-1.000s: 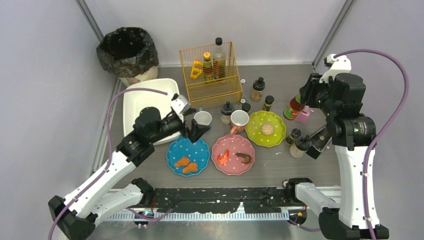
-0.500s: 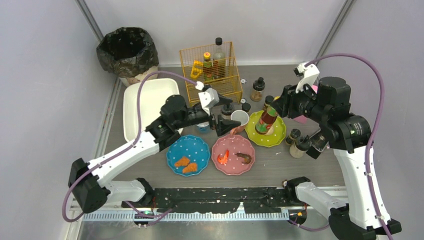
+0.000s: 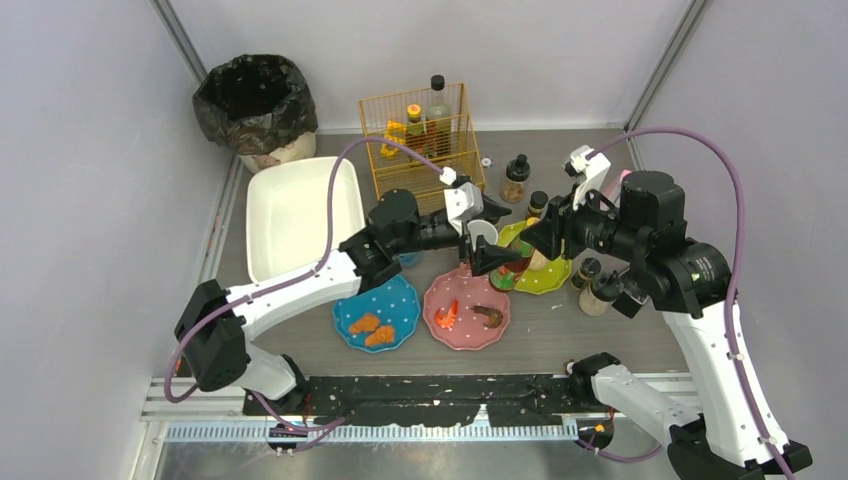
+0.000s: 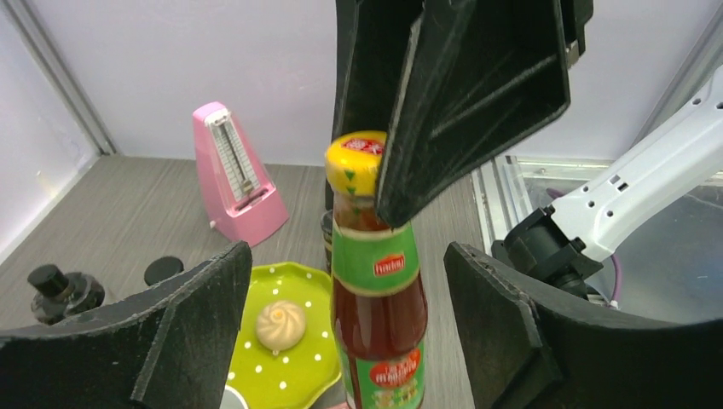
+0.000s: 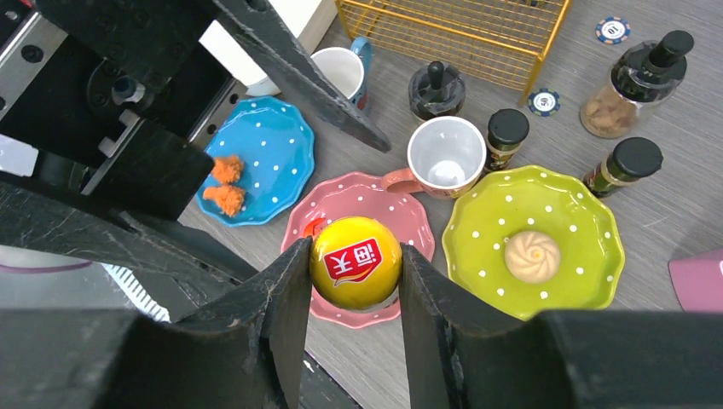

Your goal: Clear the kitchen counter

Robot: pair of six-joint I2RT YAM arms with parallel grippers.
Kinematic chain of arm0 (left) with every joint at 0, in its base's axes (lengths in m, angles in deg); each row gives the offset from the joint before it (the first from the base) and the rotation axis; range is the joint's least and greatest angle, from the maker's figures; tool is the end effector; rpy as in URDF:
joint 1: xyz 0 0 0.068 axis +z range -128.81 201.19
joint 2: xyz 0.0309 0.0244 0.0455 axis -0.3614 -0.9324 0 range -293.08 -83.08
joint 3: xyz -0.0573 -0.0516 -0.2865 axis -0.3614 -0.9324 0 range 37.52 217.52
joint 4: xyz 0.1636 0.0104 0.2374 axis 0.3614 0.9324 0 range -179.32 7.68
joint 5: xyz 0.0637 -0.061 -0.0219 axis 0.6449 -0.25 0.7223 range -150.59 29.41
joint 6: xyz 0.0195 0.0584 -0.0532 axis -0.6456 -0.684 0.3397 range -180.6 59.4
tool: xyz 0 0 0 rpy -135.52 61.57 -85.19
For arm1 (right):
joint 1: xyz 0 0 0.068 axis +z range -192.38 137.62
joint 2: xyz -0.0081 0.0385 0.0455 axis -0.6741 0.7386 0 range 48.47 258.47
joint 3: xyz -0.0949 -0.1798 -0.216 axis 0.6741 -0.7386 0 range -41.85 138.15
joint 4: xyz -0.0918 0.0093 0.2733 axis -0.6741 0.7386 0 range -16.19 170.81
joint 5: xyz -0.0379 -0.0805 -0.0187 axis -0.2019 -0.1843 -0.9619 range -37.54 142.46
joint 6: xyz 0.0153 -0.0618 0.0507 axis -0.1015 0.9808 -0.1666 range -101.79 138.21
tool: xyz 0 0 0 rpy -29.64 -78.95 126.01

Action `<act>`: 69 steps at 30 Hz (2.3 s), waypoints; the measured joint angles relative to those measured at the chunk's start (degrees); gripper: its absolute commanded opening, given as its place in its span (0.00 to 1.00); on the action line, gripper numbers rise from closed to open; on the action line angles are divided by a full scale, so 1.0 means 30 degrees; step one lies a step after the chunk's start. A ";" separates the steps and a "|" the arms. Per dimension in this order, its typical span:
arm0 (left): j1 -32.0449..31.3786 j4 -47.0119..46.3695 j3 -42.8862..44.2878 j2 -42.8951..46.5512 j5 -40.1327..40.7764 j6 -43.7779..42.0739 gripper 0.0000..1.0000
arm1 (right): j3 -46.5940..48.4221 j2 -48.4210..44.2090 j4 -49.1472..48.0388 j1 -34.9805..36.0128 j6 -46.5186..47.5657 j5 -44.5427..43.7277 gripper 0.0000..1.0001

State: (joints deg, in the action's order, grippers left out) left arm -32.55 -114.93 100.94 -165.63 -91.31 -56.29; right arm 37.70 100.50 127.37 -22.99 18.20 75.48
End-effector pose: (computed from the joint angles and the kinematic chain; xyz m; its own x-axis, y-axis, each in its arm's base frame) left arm 0.2044 -0.3395 0.3819 -0.0082 -0.0982 -0.9951 0.9956 0.0920 -0.0172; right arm 0.1628 0.0865 0.4596 -0.4142 -0.1455 -0.8985 -0.6371 0.7514 0.1719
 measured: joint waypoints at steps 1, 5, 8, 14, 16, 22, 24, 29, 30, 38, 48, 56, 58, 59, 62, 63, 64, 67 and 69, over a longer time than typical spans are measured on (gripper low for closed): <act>-0.0066 -0.0138 0.0131 -0.0153 0.0000 0.0058 0.79 | -0.0066 -0.0073 0.0000 0.0022 0.0073 0.0066 0.05; -0.0364 -0.0474 0.0685 -0.0809 -0.0007 0.0474 0.70 | -0.0401 -0.0306 -0.0160 0.0117 0.0437 0.0452 0.05; -0.0466 -0.0583 0.0976 -0.1260 -0.0007 0.0860 0.64 | -0.0568 -0.0321 -0.0299 0.0138 0.0532 0.0648 0.05; -0.0481 -0.0597 0.1020 -0.1865 -0.0058 0.1362 0.66 | -0.0597 -0.0321 -0.0685 0.0146 0.0568 0.0889 0.05; -0.0481 -0.0605 0.1020 -0.1902 -0.0066 0.1443 0.66 | -0.0597 -0.0321 -0.0867 0.0146 0.0568 0.0918 0.05; -0.0481 -0.0648 0.1020 -0.1902 -0.0080 0.1508 0.62 | -0.0714 -0.0364 -0.1107 0.0160 0.0561 0.1035 0.05; -0.0481 -0.0670 0.1020 -0.1902 -0.0080 0.1523 0.58 | -0.0860 -0.0372 -0.1151 0.0168 0.0554 0.1071 0.06; -0.0481 -0.0670 0.1020 -0.1902 -0.0189 0.1588 0.52 | -0.1093 -0.0372 -0.1392 0.0160 0.0510 0.1129 0.05; -0.0481 -0.0670 0.1020 -0.1902 -0.0189 0.1588 0.54 | -0.1100 -0.0372 -0.1443 0.0160 0.0495 0.1158 0.05; -0.0481 -0.0670 0.1020 -0.2040 -0.0175 0.1916 0.43 | -0.1107 -0.0386 -0.2025 0.0175 0.0073 0.1508 0.05; -0.0481 -0.0874 0.0911 -0.2040 0.0036 0.2433 0.00 | -0.1668 -0.0525 -0.2943 0.0175 -0.0248 0.1523 0.59; 0.0087 0.0153 -0.0393 -0.1960 0.2018 0.2506 0.00 | -0.2361 -0.2229 -0.5078 0.0211 -0.1494 0.0481 0.97; 0.0714 0.0816 -0.0590 -0.1821 0.2608 0.2492 0.00 | -0.2594 -0.2929 -0.5654 0.0219 -0.1625 -0.0066 0.96; 0.1093 0.1173 -0.0619 -0.1676 0.2907 0.2477 0.00 | -0.2820 -0.3337 -0.6040 0.0219 -0.1668 -0.0423 0.95; 0.2353 0.1960 -0.0576 -0.1027 0.3796 0.2295 0.00 | -0.3861 -0.4787 -0.7023 0.0219 -0.1785 -0.1523 0.95; 0.2943 0.2557 -0.0357 -0.0678 0.4160 0.2084 0.00 | -0.4240 -0.5275 -0.7271 0.0219 -0.1807 -0.1909 0.95; 0.3432 0.3031 -0.0015 -0.0466 0.4459 0.1909 0.00 | -0.4597 -0.5683 -0.7512 0.0219 -0.1836 -0.2288 0.95; 0.4911 0.4328 0.1603 -0.0299 0.5282 0.1413 0.00 | -0.5646 -0.6754 -0.7919 0.0233 -0.1916 -0.3483 0.95; 0.5836 0.5078 0.2914 -0.0299 0.5858 0.1027 0.00 | -0.6164 -0.7206 -0.8131 0.0233 -0.1916 -0.4189 0.95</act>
State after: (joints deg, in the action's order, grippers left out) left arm -15.04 -99.70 109.68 -166.52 -73.73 -53.20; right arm 19.21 78.89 102.98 -22.29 12.45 62.91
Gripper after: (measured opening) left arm 0.448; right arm 0.955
